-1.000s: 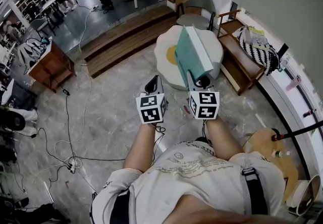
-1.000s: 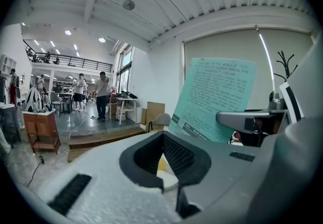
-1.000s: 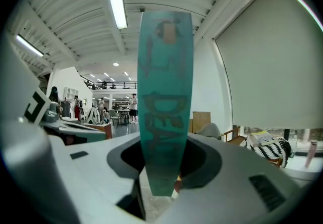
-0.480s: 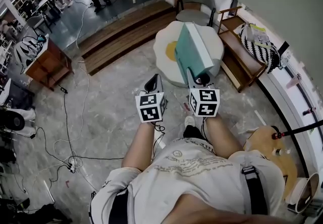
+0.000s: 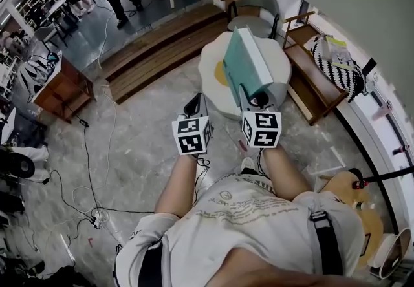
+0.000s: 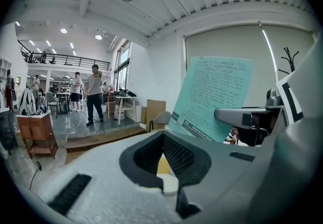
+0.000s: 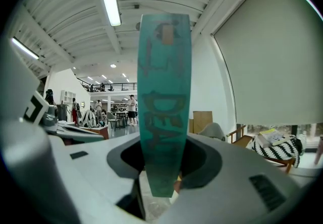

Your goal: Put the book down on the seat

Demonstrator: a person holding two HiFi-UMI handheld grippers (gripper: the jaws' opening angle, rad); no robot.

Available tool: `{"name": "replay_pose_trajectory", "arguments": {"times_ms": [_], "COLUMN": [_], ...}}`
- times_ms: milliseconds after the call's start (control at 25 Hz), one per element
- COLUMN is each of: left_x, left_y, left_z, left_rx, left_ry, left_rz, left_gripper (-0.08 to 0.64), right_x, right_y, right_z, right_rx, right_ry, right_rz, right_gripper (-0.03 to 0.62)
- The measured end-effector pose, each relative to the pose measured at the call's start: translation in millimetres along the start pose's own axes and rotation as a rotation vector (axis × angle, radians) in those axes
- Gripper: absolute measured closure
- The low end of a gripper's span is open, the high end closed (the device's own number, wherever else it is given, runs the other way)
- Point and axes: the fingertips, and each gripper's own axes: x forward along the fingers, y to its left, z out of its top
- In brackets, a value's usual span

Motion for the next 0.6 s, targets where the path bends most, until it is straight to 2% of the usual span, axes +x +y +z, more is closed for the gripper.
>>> {"name": "replay_pose_trajectory", "arguments": {"times_ms": [440,600], "left_x": [82.9,118.3], "left_y": [6.4,3.5], "left_z": [31.4,33.8], "left_rx": [-0.008,-0.016], "left_ry": [0.000,0.007], "left_rz": [0.024,0.034], "left_gripper": [0.540,0.540], "right_x": [81.0,106.3], "right_y": [-42.5,-66.0], "right_z": [20.7,20.6], "right_rx": [-0.004,-0.037], "right_ry": [0.006,0.000], "right_rz": [0.033,0.033], "right_gripper": [0.426,0.426]}}
